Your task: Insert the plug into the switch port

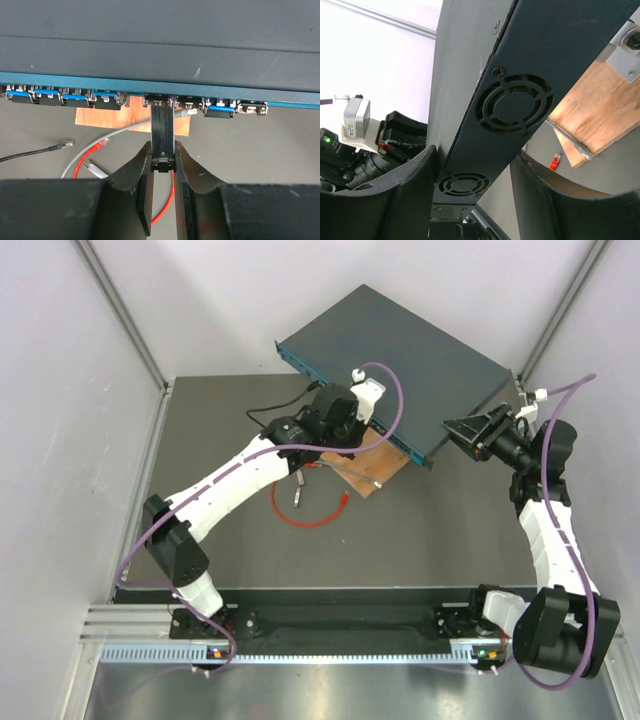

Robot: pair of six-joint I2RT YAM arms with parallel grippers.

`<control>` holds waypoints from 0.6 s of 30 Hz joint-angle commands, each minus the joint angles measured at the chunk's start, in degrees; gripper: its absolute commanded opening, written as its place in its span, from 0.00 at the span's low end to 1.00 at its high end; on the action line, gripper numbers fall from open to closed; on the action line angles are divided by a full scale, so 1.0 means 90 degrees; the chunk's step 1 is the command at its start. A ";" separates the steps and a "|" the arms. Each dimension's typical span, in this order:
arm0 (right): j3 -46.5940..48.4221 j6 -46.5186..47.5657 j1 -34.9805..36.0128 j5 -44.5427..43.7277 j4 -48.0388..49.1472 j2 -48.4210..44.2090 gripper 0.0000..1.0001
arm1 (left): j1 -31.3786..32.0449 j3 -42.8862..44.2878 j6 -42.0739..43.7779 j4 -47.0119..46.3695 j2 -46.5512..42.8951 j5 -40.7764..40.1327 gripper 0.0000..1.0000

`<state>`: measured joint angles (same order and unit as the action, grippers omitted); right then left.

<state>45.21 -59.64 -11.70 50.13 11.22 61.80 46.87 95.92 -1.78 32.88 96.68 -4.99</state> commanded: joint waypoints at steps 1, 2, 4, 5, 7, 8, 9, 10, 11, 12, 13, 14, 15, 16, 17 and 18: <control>0.0347 0.0640 0.0324 0.0084 0.0052 0.0038 0.00 | 0.0056 0.0406 0.0042 -0.0216 0.0058 0.0369 0.00; 0.0357 0.0679 0.0334 0.0084 0.0023 0.0028 0.00 | 0.0056 0.0445 0.0061 -0.0226 0.0068 0.0369 0.00; 0.0367 0.0728 0.0353 0.0065 -0.0026 0.0028 0.00 | 0.0056 0.0591 0.0071 -0.0216 0.0068 0.0379 0.00; 0.0387 0.0776 0.0363 0.0065 -0.0055 0.0028 0.00 | 0.0056 0.0650 0.0090 -0.0207 0.0078 0.0398 0.00; 0.0416 0.0854 0.0382 0.0055 -0.0163 0.0028 0.00 | 0.0056 0.0884 0.0100 -0.0168 0.0136 0.0418 0.00; 0.0435 0.0903 0.0392 0.0045 -0.0202 0.0037 0.00 | 0.0056 0.0943 0.0110 -0.0148 0.0165 0.0418 0.00; 0.0436 0.0913 0.0392 0.0045 -0.0231 0.0038 0.00 | 0.0056 0.1012 0.0100 -0.0129 0.0204 0.0457 0.00; 0.0436 0.0933 0.0392 0.0036 -0.0251 0.0028 0.00 | 0.0056 0.1138 0.0100 -0.0109 0.0234 0.0477 0.00; 0.0445 0.0943 0.0392 0.0036 -0.0261 0.0028 0.00 | 0.0056 0.1188 0.0100 -0.0089 0.0263 0.0486 0.00; 0.0445 0.0952 0.0402 0.0036 -0.0270 0.0028 0.00 | 0.0056 0.1227 0.0100 -0.0070 0.0312 0.0525 0.00; 0.0436 0.0943 0.0402 0.0036 -0.0270 0.0018 0.00 | 0.0056 0.1275 0.0100 -0.0070 0.0331 0.0526 0.00; 0.0436 0.0952 0.0402 0.0045 -0.0270 0.0018 0.00 | 0.0056 0.1276 0.0081 -0.0079 0.0351 0.0516 0.00; 0.0426 0.0933 0.0402 0.0045 -0.0280 0.0008 0.00 | 0.0056 0.1276 0.0081 -0.0118 0.0399 0.0526 0.00; 0.0435 0.0943 0.0412 0.0045 -0.0271 0.0008 0.00 | 0.0056 0.1266 0.0081 -0.0128 0.0419 0.0516 0.00; 0.0426 0.0923 0.0412 0.0045 -0.0270 0.0008 0.00 | 0.0056 0.1285 0.0081 -0.0148 0.0448 0.0526 0.00; 0.0426 0.0904 0.0412 0.0055 -0.0270 0.0008 0.00 | 0.0056 0.1286 0.0071 -0.0196 0.0497 0.0516 0.00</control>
<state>46.94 -57.34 -11.29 49.63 7.16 61.80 46.54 103.96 -1.32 40.95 100.05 -3.95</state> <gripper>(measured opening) 0.548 0.233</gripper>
